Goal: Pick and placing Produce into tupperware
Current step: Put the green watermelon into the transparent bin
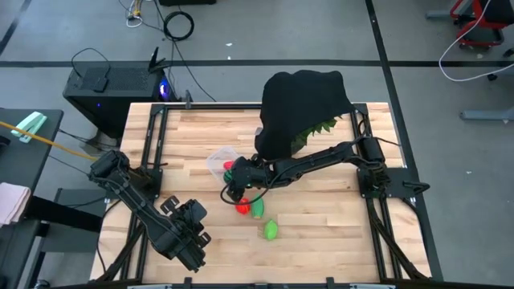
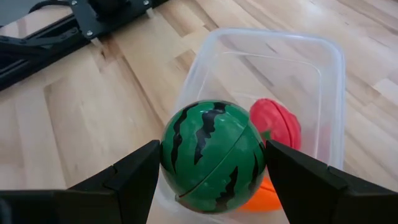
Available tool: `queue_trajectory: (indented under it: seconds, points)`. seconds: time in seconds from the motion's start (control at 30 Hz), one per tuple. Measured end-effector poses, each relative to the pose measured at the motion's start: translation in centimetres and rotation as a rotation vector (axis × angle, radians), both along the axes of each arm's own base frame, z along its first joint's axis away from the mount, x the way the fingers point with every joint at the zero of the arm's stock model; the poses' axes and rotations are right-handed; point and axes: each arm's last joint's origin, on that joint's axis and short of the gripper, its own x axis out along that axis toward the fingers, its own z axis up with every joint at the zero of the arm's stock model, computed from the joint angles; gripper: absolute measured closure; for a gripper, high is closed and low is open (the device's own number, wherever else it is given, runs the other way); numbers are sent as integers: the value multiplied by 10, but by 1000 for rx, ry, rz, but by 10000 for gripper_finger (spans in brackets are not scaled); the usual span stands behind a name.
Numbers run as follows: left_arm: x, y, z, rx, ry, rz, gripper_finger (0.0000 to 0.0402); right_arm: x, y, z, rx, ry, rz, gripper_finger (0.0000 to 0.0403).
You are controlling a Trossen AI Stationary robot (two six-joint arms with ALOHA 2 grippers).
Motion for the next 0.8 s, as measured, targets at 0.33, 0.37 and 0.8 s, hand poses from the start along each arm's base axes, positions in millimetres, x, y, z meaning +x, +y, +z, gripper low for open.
queue_trajectory:
  seconds: [0.33, 0.37, 0.8]
  points:
    - [0, 0, 0, 0, 0, 0, 239, -2, 0, -2, 3, 33, 4, 118]
    - [0, 0, 0, 0, 0, 0, 239, -2, 0, -2, 3, 33, 5, 118]
    - [0, 0, 0, 0, -1, 0, 239, -3, 1, -3, 36, 39, 14, 111]
